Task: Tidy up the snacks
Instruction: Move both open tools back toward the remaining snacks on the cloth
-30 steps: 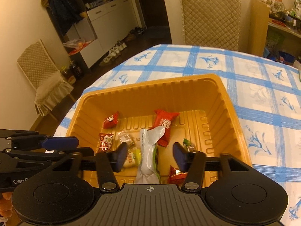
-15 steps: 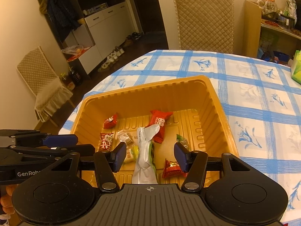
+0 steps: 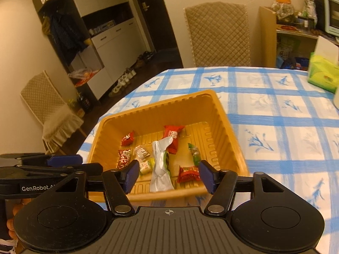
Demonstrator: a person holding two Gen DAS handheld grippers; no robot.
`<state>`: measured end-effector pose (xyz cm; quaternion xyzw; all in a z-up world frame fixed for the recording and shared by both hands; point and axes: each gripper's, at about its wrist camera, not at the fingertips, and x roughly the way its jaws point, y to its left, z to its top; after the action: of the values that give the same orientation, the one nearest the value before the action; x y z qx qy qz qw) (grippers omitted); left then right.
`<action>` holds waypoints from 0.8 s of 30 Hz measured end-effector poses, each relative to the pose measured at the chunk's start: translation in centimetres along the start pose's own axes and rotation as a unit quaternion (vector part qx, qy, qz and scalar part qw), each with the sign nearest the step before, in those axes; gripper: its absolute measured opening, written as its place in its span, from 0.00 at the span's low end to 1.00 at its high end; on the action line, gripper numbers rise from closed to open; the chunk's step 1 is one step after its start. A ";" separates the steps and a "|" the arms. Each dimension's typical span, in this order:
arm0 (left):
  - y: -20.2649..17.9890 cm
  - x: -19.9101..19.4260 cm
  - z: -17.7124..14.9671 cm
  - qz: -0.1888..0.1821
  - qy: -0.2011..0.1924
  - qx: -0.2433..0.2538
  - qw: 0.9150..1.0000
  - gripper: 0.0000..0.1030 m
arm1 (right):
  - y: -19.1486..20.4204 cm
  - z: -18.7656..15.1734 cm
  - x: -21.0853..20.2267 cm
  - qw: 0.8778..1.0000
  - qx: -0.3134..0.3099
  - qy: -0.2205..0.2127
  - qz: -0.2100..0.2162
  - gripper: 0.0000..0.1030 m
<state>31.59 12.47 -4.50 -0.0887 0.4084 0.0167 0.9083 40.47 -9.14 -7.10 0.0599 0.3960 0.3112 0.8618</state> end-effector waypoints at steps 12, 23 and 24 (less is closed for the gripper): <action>-2.5 -5.0 -3.8 -0.002 -0.007 0.003 1.000 0.65 | -1.5 -4.3 -7.4 0.999 0.039 -0.016 -0.008 0.79; -6.4 -7.5 -8.3 -0.023 0.014 0.012 1.000 0.68 | -2.7 -9.3 -12.9 0.998 0.053 -0.005 -0.028 0.84; -6.7 -7.6 -8.7 -0.026 0.016 0.014 0.999 0.68 | -2.8 -9.7 -13.3 0.998 0.054 -0.004 -0.030 0.84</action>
<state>20.78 4.65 -3.56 -0.0869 0.4209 -0.0135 0.9028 28.27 -20.51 -6.10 0.0953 0.4107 0.2629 0.8678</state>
